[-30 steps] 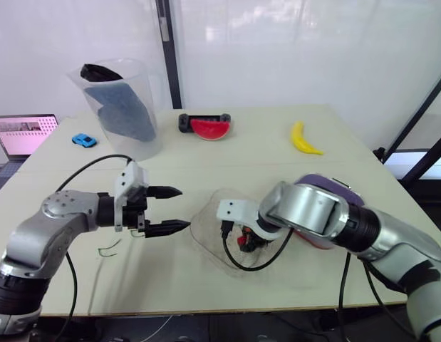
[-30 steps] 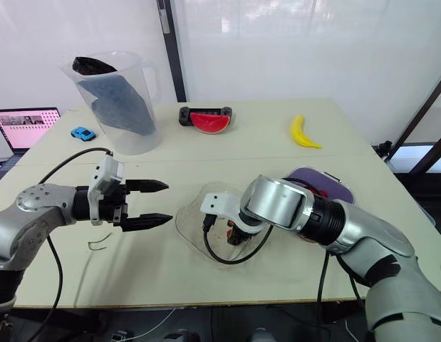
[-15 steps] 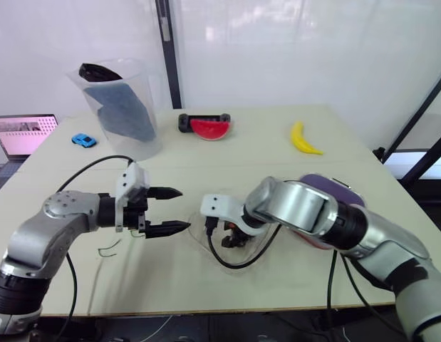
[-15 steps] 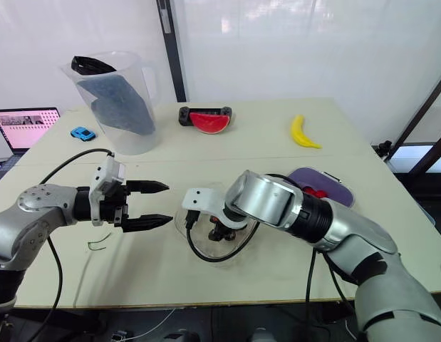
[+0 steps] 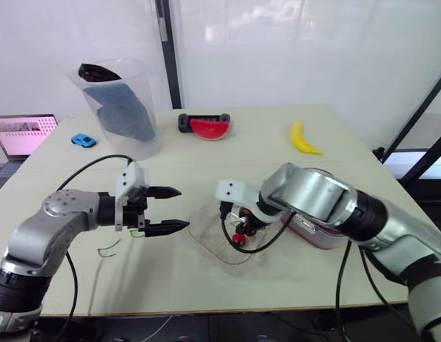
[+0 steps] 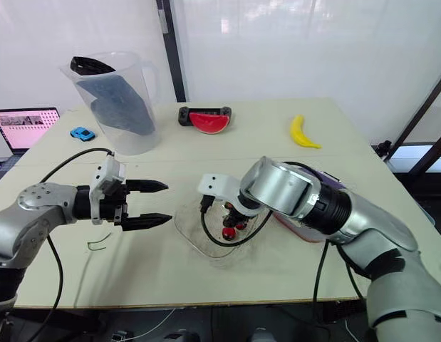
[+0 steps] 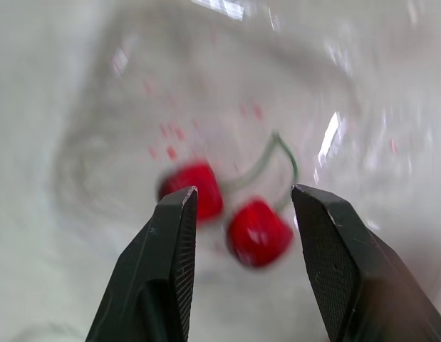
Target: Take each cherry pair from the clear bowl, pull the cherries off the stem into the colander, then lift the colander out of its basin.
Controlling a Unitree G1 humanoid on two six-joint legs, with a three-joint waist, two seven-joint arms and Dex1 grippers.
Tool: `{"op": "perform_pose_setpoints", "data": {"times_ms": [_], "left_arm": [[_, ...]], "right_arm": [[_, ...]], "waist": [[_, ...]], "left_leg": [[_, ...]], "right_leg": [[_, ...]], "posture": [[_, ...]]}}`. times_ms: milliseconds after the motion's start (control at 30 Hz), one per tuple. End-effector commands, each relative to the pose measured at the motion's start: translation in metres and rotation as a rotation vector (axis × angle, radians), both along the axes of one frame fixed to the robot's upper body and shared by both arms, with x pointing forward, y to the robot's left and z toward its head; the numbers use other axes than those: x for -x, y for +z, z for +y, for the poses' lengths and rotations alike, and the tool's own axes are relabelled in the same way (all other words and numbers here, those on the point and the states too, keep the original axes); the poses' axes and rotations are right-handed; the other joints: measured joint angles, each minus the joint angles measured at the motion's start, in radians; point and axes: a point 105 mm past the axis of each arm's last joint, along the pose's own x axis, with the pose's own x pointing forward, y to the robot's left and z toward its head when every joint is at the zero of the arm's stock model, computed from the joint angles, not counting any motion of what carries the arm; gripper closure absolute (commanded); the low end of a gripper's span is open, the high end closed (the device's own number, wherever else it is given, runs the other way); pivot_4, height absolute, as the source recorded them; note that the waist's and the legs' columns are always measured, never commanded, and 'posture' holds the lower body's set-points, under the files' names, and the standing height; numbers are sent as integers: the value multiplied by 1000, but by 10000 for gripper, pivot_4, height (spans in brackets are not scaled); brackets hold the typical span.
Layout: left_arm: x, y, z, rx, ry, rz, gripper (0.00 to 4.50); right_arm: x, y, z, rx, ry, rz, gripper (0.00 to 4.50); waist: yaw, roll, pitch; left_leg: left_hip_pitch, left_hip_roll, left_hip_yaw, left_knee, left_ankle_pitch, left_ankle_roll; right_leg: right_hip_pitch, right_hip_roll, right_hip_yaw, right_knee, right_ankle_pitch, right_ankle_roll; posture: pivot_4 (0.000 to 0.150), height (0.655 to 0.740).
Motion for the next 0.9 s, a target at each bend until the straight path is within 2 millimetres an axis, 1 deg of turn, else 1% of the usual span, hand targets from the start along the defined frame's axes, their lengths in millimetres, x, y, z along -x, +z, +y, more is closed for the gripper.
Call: {"op": "perform_pose_setpoints", "data": {"times_ms": [33,133,233,500,767,900], "left_arm": [[1,8,-3,1,-22,-46,0],[1,7,-5,2,-25,-47,0],[1,8,-6,5,-27,-48,0],[2,6,-5,8,-20,-46,0],[2,4,-7,4,-24,-45,0],[1,4,-8,3,-27,-46,0]], "right_arm": [[2,7,2,14,31,-26,23182],[2,-1,1,37,40,-14,23182],[-2,-8,-3,61,29,-15,23182],[-11,-11,-5,95,54,-57,23182],[-7,-9,-7,105,55,-36,23182],[-5,-15,-11,116,39,-4,23182]], "waist": [[0,0,0],[0,0,0],[1,0,0],[0,0,0],[1,0,0],[1,0,0]], "left_leg": [[0,0,0,0,0,0],[0,0,0,0,0,0],[0,0,0,0,0,0],[0,0,0,0,0,0],[0,0,0,0,0,0],[0,0,0,0,0,0]], "right_leg": [[0,0,0,0,0,0],[0,0,0,0,0,0],[0,0,0,0,0,0],[0,0,0,0,0,0],[0,0,0,0,0,0],[0,0,0,0,0,0]], "posture": [[1500,7400],[1500,7400],[1500,7400],[1500,7400],[1500,7400],[1500,7400]]}}
